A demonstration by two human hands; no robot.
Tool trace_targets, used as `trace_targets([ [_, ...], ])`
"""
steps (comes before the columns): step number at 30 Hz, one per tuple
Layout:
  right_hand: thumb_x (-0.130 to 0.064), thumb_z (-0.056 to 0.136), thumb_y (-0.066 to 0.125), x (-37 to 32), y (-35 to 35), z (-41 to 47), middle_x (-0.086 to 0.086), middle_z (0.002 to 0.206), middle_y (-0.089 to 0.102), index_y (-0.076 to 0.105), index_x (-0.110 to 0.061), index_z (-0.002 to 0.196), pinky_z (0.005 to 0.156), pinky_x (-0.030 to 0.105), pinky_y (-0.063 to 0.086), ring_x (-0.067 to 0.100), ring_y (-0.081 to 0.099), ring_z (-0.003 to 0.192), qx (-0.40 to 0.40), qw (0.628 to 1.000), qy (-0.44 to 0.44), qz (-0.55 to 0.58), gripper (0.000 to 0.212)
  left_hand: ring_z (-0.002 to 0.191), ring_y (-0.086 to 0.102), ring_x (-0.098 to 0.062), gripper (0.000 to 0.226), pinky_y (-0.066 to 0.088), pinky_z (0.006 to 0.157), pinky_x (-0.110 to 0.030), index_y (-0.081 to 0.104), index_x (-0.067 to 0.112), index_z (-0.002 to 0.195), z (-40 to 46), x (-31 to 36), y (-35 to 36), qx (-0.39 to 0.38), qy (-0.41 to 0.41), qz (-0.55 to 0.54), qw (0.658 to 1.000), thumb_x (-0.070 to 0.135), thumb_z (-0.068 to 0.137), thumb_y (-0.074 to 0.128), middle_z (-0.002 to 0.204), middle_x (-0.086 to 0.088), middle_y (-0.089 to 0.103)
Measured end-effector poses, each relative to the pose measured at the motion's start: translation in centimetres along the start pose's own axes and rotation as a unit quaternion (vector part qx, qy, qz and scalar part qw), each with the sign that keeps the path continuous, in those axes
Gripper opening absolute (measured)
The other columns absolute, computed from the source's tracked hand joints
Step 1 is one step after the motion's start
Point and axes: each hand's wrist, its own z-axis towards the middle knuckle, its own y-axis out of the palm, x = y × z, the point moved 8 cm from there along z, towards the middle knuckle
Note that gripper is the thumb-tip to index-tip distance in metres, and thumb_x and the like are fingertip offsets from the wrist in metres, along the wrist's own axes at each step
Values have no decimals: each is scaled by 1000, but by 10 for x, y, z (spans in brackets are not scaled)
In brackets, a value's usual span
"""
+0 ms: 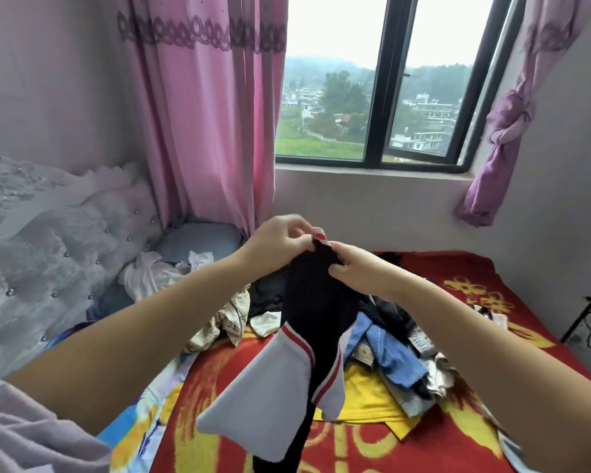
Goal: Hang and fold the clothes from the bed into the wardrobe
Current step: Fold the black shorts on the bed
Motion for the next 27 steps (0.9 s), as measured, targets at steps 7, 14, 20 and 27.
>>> trace_targets([
  [7, 7, 82, 42, -9, -12, -4, 4, 97, 66, 60, -17, 111, 79, 29, 49, 17, 60, 87, 29, 996, -58, 56, 42, 85, 59, -12, 10, 45, 81, -26, 63, 25, 90, 8, 4, 18, -156, 62, 176, 970, 22, 84, 70, 82, 10, 63],
  [14, -6, 79, 51, 62, 13, -5, 9, 100, 70, 64, -8, 101, 85, 37, 51, 21, 66, 94, -81, 990, 74, -89, 25, 64, 53, -14, 25, 48, 67, -33, 67, 8, 83, 30, 29, 14, -191, 99, 286, 934, 32, 89, 66, 71, -2, 61],
  [20, -13, 89, 51, 107, 13, 3, 27, 106, 65, 64, -2, 102, 88, 52, 48, 40, 64, 94, -4, 995, 99, 15, 21, 62, 51, -16, 20, 48, 66, -38, 68, 8, 81, 39, 38, 4, -190, 83, 258, 944, 28, 84, 67, 71, -8, 60],
  [27, -18, 96, 55, 89, 40, -17, 8, 80, 66, 58, -11, 103, 65, 30, 44, 19, 55, 68, 139, 987, 8, 75, 10, 60, 58, -15, 30, 48, 58, -29, 73, 11, 88, 45, 39, -11, -161, 10, 225, 961, 40, 84, 66, 78, -12, 68],
])
